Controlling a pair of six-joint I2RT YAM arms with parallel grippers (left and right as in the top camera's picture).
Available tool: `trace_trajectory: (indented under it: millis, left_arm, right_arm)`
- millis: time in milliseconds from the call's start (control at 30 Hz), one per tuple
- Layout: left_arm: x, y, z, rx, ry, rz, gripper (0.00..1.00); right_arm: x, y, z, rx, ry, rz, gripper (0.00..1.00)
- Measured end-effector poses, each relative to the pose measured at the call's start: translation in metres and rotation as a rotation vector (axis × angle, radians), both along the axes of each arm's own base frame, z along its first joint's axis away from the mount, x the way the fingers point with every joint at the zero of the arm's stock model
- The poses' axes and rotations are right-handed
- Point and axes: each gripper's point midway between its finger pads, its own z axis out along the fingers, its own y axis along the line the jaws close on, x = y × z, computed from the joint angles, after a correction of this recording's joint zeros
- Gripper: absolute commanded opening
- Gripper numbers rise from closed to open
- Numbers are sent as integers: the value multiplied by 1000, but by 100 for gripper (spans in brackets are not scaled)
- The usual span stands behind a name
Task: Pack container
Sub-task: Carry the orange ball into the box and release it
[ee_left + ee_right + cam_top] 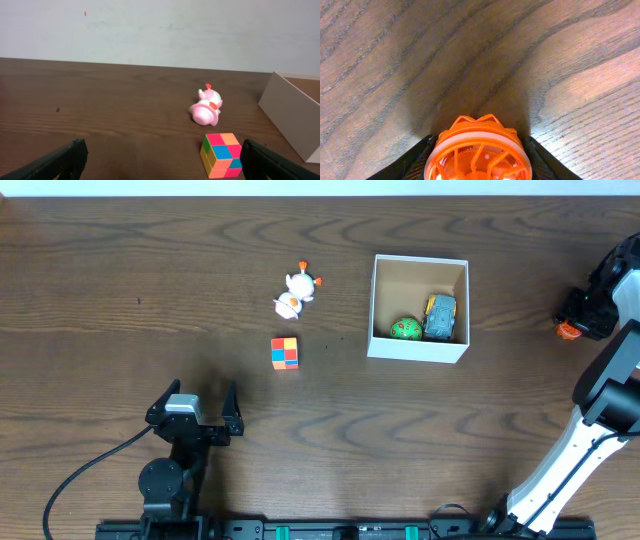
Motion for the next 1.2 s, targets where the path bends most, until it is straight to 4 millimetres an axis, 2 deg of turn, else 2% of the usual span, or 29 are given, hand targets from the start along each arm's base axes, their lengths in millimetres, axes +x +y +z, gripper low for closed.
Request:
trace_trajectory:
  millis: [133, 300, 367, 467, 567, 667, 700, 833, 1000, 1200]
  left_arm:
    - [0, 0, 0, 0, 0, 0, 98]
    - [0, 0, 0, 0, 0, 0, 98]
    - [0, 0, 0, 0, 0, 0, 98]
    - [0, 0, 0, 0, 0, 0, 98]
    - [0, 0, 0, 0, 0, 0, 98]
    - [0, 0, 0, 0, 0, 0, 98]
    - [0, 0, 0, 0, 0, 0, 98]
    - [0, 0, 0, 0, 0, 0, 98]
    - [0, 0, 0, 0, 0, 0, 98]
    - [0, 0, 0, 0, 0, 0, 98]
  right_arm:
    - [-5, 2, 1, 9, 24, 0, 42]
    - [-16, 7, 9, 36, 92, -5, 46]
    - [-15, 9, 21, 46, 101, -3, 47]
    - [-2, 16, 53, 56, 72, 15, 48]
    - [17, 34, 89, 67, 13, 55, 49]
    - [36, 65, 120, 81, -41, 120, 49]
    - [41, 81, 129, 87, -55, 154, 49]
    - [61, 135, 150, 94, -101, 271, 50]
    - [79, 214, 160, 101, -145, 446, 51]
    - [85, 277, 162, 100, -172, 580, 52]
